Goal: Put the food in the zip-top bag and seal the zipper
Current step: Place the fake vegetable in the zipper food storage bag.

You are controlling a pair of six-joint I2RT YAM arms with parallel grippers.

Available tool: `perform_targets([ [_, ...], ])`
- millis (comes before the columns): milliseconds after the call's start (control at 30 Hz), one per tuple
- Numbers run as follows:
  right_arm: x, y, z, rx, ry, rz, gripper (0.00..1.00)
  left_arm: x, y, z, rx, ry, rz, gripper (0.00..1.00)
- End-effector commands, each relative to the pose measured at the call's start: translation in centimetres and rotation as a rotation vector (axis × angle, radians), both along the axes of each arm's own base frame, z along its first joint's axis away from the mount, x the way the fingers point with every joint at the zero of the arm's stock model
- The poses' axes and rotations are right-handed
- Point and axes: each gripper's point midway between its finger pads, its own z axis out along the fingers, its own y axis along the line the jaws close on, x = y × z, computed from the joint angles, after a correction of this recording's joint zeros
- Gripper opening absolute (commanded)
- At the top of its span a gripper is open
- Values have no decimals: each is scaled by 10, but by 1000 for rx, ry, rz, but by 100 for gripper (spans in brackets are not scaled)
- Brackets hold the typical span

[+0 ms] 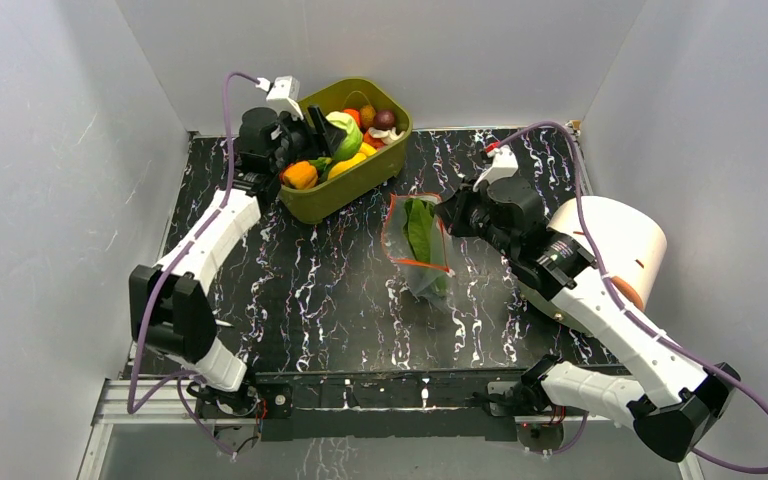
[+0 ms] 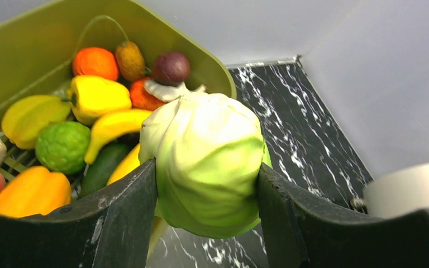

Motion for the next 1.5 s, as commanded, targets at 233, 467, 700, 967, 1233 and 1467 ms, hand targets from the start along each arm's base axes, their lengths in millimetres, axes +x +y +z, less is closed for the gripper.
perform_targets([
  [233, 16, 14, 24, 128, -51, -19, 0, -105, -14, 30, -71, 37, -246, 42],
  [467, 22, 19, 25, 130, -43, -22, 0, -155, -25, 33, -161, 83, -384, 42],
  [700, 21, 26, 22, 173, -11, -8, 0, -185, -39, 52, -320, 96, -504, 40],
  [967, 20, 31, 32, 233, -8, -1, 0, -199, -61, 50, -415, 131, -546, 40],
  [1233, 16, 33, 44, 289, -18, 5, 0, -209, -89, 26, -405, 185, -564, 39],
  [1467, 12, 41, 49, 331, -9, 45, 0, -203, -100, -20, -341, 244, -512, 39],
])
